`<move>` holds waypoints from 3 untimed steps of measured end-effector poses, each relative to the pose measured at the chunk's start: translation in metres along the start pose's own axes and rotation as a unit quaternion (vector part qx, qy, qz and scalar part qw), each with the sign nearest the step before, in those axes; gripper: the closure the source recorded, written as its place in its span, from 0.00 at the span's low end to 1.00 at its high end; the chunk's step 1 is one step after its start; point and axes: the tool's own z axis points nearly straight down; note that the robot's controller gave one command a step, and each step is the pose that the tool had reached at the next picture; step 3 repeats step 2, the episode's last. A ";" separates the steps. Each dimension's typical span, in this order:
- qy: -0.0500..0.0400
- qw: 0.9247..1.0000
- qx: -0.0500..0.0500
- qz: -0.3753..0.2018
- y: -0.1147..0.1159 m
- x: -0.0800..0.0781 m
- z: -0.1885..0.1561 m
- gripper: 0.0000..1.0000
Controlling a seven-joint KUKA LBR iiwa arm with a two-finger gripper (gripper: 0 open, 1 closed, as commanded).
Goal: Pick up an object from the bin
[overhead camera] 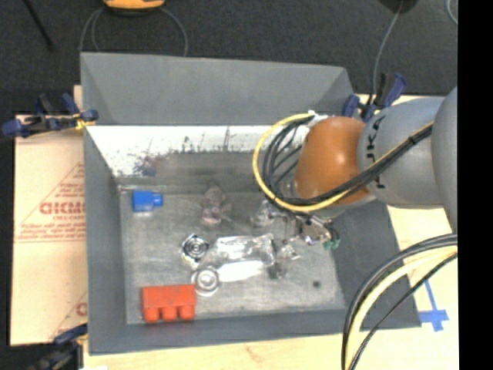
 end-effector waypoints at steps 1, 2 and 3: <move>-0.006 1.000 0.001 -0.001 -0.001 -0.003 -0.003 1.00; 0.002 0.999 -0.003 -0.041 0.004 -0.007 -0.177 1.00; 0.002 0.999 -0.003 -0.041 0.004 -0.007 -0.177 1.00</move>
Offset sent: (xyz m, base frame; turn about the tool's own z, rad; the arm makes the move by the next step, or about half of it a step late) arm 0.0000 0.0000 0.0000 0.0000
